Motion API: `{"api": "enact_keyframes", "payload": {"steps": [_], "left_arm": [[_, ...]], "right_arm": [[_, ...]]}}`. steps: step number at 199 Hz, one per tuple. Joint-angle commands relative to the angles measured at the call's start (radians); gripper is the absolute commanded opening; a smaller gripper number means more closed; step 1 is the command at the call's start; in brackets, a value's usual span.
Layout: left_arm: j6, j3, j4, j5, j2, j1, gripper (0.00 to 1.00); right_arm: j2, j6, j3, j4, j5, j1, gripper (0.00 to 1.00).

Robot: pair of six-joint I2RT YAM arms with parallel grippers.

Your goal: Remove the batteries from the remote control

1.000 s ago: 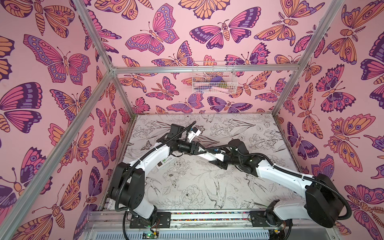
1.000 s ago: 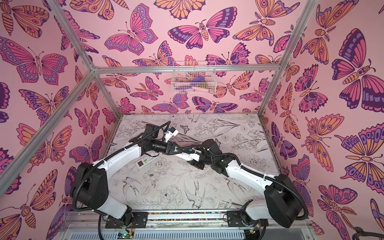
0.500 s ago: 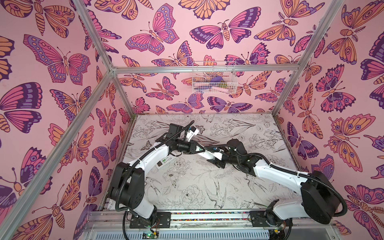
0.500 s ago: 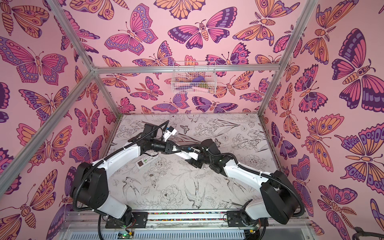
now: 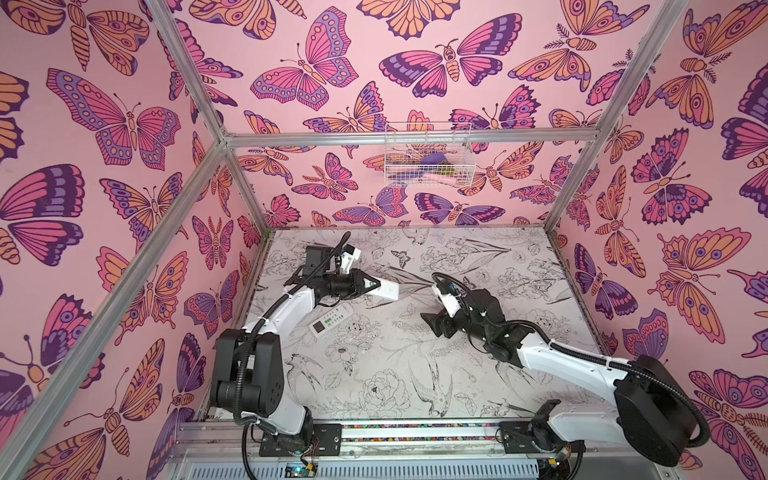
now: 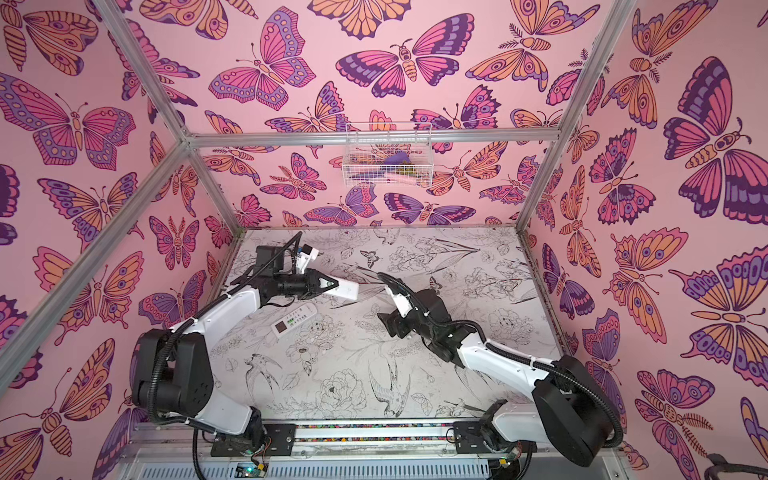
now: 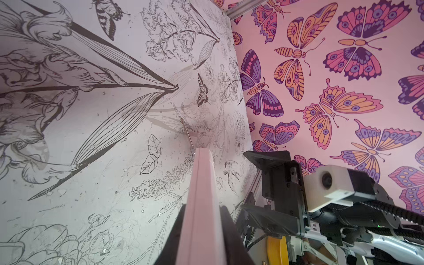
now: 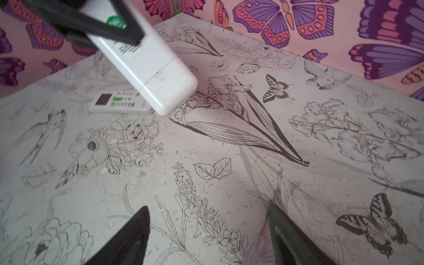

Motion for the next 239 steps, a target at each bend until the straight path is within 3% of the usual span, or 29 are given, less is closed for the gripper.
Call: {"api": "enact_keyframes", "payload": {"steps": [1,50,106,157,239], "left_arm": [[-0.068,-0.019,0.100,0.029,-0.033,0.020,0.00],[-0.126,-0.106,0.186,-0.008,-0.110,0.091,0.00],[-0.188,-0.150,0.254,-0.029,-0.148,0.091,0.00],[-0.176,-0.171,0.268,-0.029,-0.167,0.082,0.00],[-0.194,-0.154,0.317,0.076,-0.143,0.024,0.00]], "right_arm": [[0.015,0.294,0.077,-0.044,0.022,0.003,0.80],[0.015,0.684,0.107,-0.033,0.089,-0.014,0.77],[0.054,0.848,0.137,-0.010,0.044,-0.015,0.76],[0.170,0.930,0.235,0.024,-0.187,-0.042,0.74],[0.434,1.069,0.374,0.252,-0.403,-0.060,0.69]]}}
